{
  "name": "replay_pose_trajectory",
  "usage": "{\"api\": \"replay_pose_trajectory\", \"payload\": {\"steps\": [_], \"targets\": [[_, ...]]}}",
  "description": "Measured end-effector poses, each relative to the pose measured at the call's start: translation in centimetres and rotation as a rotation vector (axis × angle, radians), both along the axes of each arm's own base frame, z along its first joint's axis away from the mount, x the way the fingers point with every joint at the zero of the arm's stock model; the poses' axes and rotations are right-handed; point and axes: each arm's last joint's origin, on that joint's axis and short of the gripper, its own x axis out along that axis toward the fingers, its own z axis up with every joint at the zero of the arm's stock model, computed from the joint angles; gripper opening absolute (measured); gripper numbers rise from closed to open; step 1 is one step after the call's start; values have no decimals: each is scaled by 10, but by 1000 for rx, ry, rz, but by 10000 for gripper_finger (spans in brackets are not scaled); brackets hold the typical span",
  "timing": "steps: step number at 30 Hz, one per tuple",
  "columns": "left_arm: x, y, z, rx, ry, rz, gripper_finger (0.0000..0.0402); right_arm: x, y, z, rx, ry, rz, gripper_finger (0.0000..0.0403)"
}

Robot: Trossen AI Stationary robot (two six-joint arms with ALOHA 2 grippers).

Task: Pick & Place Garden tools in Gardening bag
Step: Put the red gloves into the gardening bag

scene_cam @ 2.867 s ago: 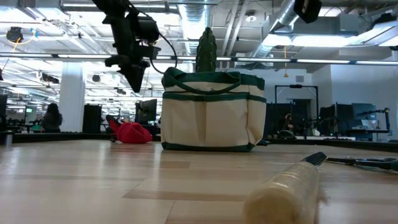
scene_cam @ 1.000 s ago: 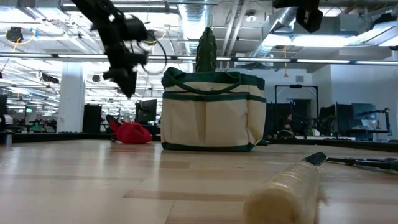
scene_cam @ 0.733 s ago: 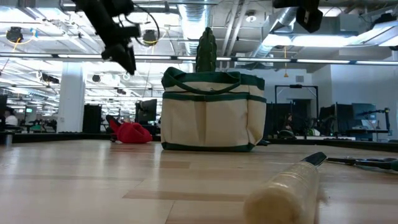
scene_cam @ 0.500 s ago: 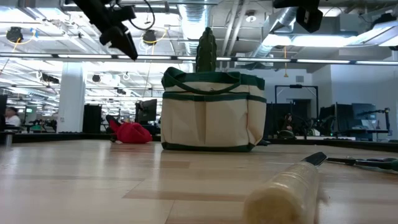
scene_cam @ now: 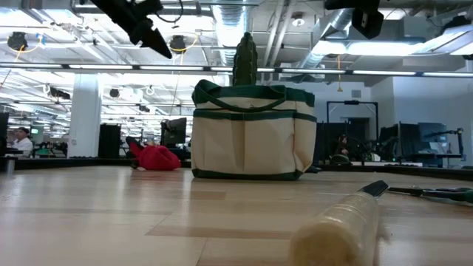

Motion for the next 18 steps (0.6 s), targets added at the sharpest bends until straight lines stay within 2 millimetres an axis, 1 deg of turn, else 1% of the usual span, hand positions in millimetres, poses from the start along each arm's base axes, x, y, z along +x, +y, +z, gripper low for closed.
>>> {"api": "replay_pose_trajectory", "payload": {"steps": [3,5,7,10,13,18], "targets": [[4,5,-5,-9,31,23,216,0,0,0,0,0,0,0],[7,8,-3,-10,39,32,215,0,0,0,0,0,0,0],[10,11,4,1,27,32,214,0,0,0,0,0,0,0],[14,16,23,30,-1,50,215,0,0,0,0,0,0,0],[20,25,36,17,12,76,216,0,0,0,0,0,0,0],[34,52,41,-91,47,147,214,0,0,0,0,0,0,0]]}}
